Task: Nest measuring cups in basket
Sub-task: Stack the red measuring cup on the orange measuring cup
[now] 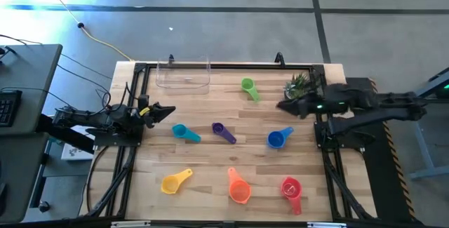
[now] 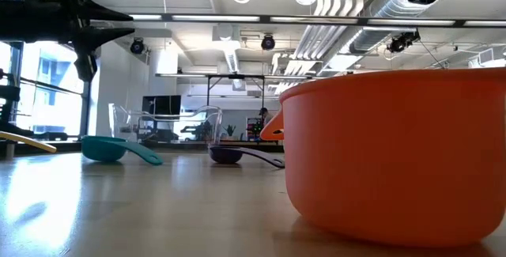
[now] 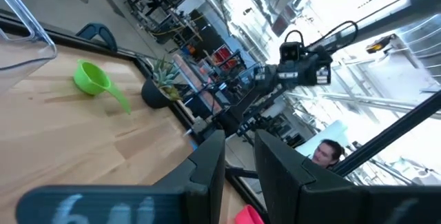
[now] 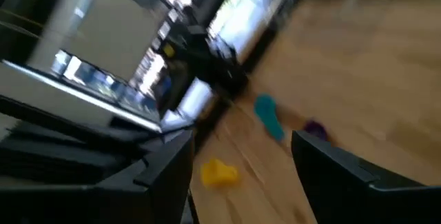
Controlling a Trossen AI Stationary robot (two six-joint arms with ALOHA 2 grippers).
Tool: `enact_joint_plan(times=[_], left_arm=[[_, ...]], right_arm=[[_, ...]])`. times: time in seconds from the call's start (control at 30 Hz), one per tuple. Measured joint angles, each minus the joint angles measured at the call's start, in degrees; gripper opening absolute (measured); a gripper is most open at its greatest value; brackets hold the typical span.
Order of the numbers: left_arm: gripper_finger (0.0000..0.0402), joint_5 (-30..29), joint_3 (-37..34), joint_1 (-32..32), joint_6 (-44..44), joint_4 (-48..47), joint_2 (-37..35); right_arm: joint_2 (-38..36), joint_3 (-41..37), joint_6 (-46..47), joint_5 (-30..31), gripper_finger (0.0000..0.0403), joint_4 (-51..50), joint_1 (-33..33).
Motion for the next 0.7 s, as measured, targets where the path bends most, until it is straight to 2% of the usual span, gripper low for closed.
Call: enact_joint_plan(times=[0.17,0.33,0.7], left_arm=[[0.0071,-0.1,0.0,0.0,0.0,-0.1,0.0],[0.0071,-0.1,0.0,0.0,0.0,-0.1,0.0],[0.0071,-0.4,0.0,0.0,0.0,-0.2,0.0]], right_arm=[[11.6,6.7,6.4,-7.0,0.0234,-10.8,1.3],[20.6,11.6,14.0,-7.4,0.0234,-19.8,6.1],[30.1,13.9,32.7,-7.7,0.0234,-23.9,18.3]])
